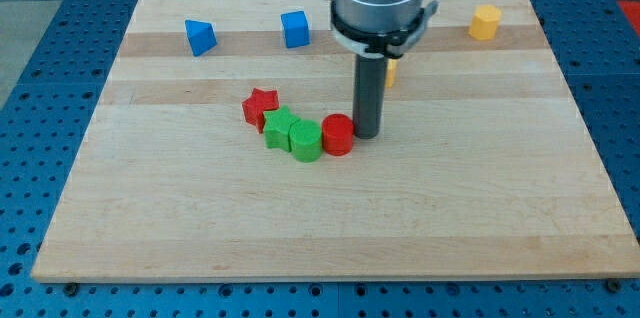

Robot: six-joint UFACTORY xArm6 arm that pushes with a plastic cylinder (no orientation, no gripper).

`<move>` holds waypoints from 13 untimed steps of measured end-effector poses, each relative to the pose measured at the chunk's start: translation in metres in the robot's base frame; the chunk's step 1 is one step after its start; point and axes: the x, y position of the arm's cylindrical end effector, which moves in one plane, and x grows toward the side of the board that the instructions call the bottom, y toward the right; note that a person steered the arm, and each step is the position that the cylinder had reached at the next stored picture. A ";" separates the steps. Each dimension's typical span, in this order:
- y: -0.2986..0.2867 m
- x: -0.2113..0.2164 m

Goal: Point your arm at the blue triangle

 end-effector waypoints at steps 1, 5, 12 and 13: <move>-0.004 0.000; -0.087 -0.067; -0.282 -0.146; -0.274 -0.164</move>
